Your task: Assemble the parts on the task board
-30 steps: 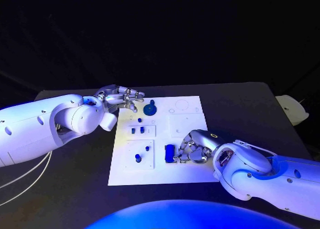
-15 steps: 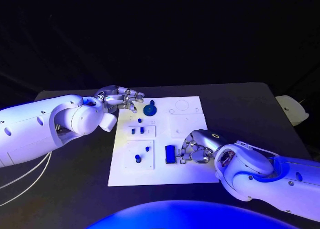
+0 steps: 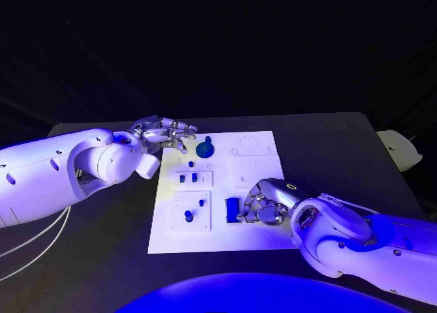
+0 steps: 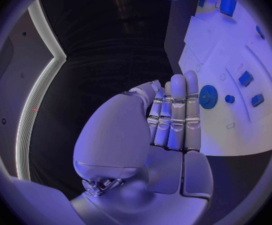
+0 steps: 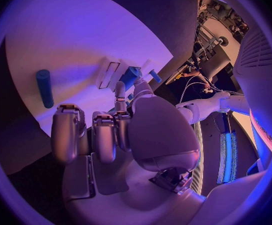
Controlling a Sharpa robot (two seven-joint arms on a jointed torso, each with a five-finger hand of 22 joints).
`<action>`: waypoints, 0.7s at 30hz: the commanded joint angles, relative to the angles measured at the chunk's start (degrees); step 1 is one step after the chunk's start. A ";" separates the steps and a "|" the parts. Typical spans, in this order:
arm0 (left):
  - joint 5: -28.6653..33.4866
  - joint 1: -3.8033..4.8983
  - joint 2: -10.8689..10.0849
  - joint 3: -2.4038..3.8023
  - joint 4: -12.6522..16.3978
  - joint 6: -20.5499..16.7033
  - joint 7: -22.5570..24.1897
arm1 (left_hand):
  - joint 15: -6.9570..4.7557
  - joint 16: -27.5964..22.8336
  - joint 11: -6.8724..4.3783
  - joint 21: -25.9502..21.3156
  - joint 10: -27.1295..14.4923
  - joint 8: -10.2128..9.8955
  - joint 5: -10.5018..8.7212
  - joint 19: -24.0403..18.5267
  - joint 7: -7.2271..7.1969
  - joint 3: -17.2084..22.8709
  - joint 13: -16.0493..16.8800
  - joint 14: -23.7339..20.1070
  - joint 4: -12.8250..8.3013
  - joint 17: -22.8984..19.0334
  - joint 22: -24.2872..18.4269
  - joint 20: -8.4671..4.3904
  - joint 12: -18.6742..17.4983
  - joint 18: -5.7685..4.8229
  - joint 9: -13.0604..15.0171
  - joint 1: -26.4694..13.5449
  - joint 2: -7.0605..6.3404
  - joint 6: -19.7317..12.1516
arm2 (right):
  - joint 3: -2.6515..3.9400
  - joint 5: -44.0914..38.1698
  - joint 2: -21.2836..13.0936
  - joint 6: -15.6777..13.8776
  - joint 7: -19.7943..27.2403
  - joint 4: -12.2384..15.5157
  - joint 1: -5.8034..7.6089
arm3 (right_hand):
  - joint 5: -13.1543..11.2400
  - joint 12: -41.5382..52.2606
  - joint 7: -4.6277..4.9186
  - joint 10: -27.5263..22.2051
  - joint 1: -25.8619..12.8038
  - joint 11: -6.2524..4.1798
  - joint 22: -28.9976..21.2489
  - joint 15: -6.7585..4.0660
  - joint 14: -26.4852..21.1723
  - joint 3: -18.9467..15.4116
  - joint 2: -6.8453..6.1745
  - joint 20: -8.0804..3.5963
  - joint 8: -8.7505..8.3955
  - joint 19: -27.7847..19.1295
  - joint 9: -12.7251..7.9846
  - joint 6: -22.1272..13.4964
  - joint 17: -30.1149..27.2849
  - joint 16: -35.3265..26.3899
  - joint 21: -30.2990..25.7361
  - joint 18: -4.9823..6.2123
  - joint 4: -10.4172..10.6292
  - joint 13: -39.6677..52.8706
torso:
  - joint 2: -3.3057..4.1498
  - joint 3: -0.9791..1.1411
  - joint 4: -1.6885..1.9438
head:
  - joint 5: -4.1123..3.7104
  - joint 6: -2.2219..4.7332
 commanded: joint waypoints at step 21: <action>-0.11 0.03 0.14 0.03 0.10 0.76 0.11 | 0.27 -0.17 -0.01 0.17 -0.30 0.06 0.20 0.27 0.00 0.37 0.06 -0.32 -0.01 -0.09 0.05 0.03 0.23 0.35 0.05 -0.03 0.34 -0.50 | -0.01 -0.46 1.63 0.69 -0.31 -2.13 -0.12 | -0.64 -0.23 -0.31 4.07 0.03 -0.52 12.18 -0.30 5.97 0.43 0.22 -0.50 0.50 2.84 0.26 0.58 15.09 0.34 0.25 -0.40 0.40 11.66 | 0.02 0.01 0.02 | 0.19 -0.14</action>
